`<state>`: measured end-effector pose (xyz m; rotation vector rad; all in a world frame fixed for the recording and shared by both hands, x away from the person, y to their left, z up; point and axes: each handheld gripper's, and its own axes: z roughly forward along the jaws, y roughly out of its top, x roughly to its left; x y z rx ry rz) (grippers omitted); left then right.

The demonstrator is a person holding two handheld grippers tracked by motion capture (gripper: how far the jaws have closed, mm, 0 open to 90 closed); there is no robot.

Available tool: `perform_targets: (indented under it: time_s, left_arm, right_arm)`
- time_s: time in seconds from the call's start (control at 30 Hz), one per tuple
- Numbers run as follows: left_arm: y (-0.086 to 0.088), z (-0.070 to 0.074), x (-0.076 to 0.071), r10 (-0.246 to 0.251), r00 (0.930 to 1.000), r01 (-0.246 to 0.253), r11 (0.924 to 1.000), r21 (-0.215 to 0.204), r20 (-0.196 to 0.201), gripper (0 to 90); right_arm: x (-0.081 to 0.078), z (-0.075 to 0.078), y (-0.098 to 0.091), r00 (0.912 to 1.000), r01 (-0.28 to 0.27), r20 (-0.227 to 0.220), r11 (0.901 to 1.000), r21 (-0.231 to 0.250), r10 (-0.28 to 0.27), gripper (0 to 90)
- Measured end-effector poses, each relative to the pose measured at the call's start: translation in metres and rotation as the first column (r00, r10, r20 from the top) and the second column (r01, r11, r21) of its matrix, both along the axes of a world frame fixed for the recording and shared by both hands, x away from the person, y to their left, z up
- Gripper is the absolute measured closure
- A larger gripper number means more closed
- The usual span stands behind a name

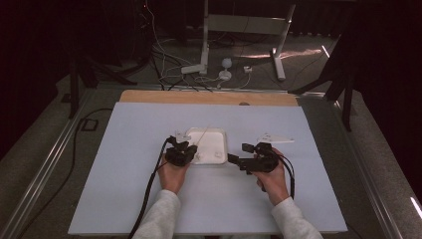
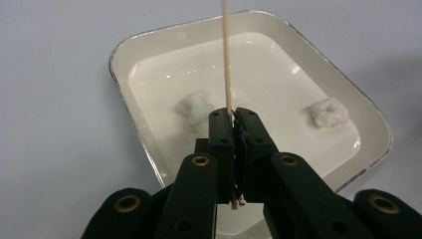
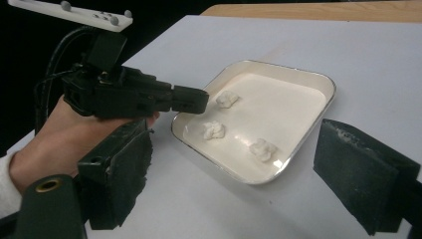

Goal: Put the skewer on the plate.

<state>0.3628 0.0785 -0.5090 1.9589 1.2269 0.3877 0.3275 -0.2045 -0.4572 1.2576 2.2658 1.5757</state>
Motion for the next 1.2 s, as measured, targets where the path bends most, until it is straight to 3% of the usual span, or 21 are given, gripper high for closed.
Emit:
perform_targets:
  time_s: [0.13,0.3,0.47,0.57,0.73,0.8,1.03,1.17,1.2]
  left_arm:
    - [-0.002,-0.001,0.000,-0.005,1.0000,0.005,1.0000,-0.003,-0.005,83.4]
    - [0.002,0.003,-0.001,-0.015,0.9998,0.017,0.9968,-0.078,0.015,53.5]
    - [0.011,0.014,-0.002,-0.013,0.9997,0.016,0.9902,-0.139,0.022,32.4]
    - [0.020,0.021,-0.006,-0.027,0.9993,0.030,0.9884,-0.149,0.026,26.0]
    - [0.041,0.042,-0.019,-0.024,0.9955,0.042,0.9793,-0.198,0.092,16.0]
    - [0.051,0.049,-0.025,-0.007,0.9916,0.031,0.9813,-0.190,0.129,13.5]
    - [0.079,0.059,-0.046,-0.020,0.9819,0.054,0.9826,-0.178,0.189,3.3]
    - [0.093,0.057,-0.058,-0.018,0.9689,0.058,0.9862,-0.155,0.247,1.2]
    - [0.093,0.057,-0.058,-0.018,0.9689,0.058,0.9862,-0.155,0.247,0.7]
  right_arm:
    - [-0.002,0.001,-0.004,1.0000,0.005,0.003,1.0000,0.003,-0.005,14.5]
    - [-0.004,0.001,-0.008,0.9999,0.011,0.006,0.9999,0.003,-0.011,14.5]
    - [-0.005,0.000,-0.014,0.9997,0.021,0.009,0.9997,-0.009,-0.021,14.3]
    - [-0.007,0.000,-0.016,0.9996,0.026,0.015,0.9994,-0.021,-0.026,14.1]
    - [-0.012,0.001,-0.021,0.9987,0.040,0.034,0.9984,-0.040,-0.039,12.2]
    - [-0.014,0.000,-0.025,0.9983,0.043,0.042,0.9978,-0.049,-0.041,10.7]
    - [-0.024,-0.002,-0.040,0.9923,0.084,0.100,0.9898,-0.114,-0.073,6.6]
    - [-0.030,-0.005,-0.052,0.9884,0.105,0.120,0.9886,-0.108,-0.092,3.4]
    - [-0.031,-0.005,-0.055,0.9867,0.114,0.128,0.9877,-0.107,-0.100,3.3]
